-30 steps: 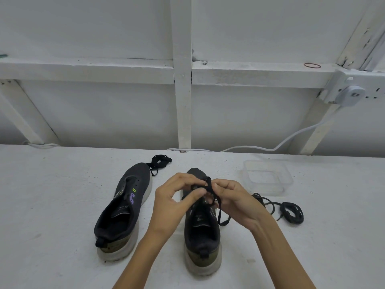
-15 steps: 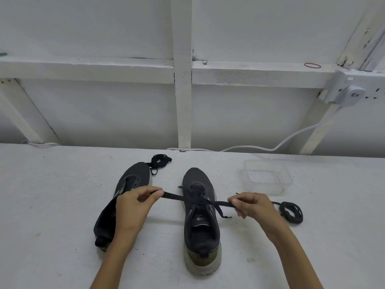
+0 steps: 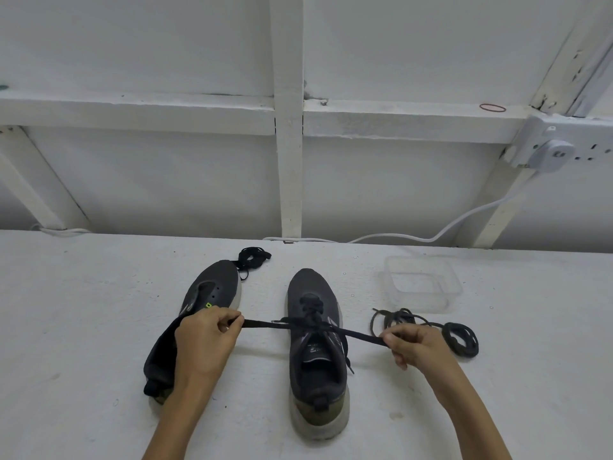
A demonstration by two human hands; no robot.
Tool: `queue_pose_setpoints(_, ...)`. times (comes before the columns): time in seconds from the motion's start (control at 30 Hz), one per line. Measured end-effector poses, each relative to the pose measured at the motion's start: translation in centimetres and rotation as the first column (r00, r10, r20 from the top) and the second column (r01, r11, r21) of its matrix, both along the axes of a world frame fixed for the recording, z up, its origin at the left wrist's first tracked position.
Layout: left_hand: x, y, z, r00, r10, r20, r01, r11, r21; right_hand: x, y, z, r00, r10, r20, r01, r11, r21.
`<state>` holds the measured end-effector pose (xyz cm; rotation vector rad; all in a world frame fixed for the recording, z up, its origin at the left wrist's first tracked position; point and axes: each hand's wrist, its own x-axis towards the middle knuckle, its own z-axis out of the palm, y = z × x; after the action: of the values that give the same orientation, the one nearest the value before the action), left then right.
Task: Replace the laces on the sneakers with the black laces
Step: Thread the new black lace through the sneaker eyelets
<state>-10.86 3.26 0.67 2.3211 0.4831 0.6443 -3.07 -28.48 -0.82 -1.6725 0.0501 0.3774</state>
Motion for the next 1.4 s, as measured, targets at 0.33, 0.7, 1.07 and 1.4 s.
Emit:
queue_pose_setpoints(0.33, 0.6, -1.1, -0.7, 0.912, -0.263, -0.314, 0.305, 0.948, 0.091, 0.3, 1.3, 0.0, 0.913, 0.399, -0.081, -0.403, 0.858, -0.317)
queue_pose_setpoints(0.7, 3.8, -9.2, -3.6, 0.960, -0.279, -0.020, 0.131, 0.514, -0.848, -0.2, 10.6, -1.7, 0.991, 0.025, 0.128, -0.032, 0.998, 0.052)
queue_pose_setpoints(1.07, 2.9, -11.0, -4.7, 0.950, -0.311, 0.015, 0.159, 0.442, -0.883, -1.9, 10.5, -2.3, 1.000, 0.011, 0.021, -0.015, 0.980, 0.198)
queue_pose_setpoints(1.4, 1.8, -12.5, -5.2, 0.925, -0.379, -0.011, 0.174, 0.450, -0.876, -3.5, 7.7, -1.9, 0.998, -0.020, 0.052, 0.011, 0.984, 0.177)
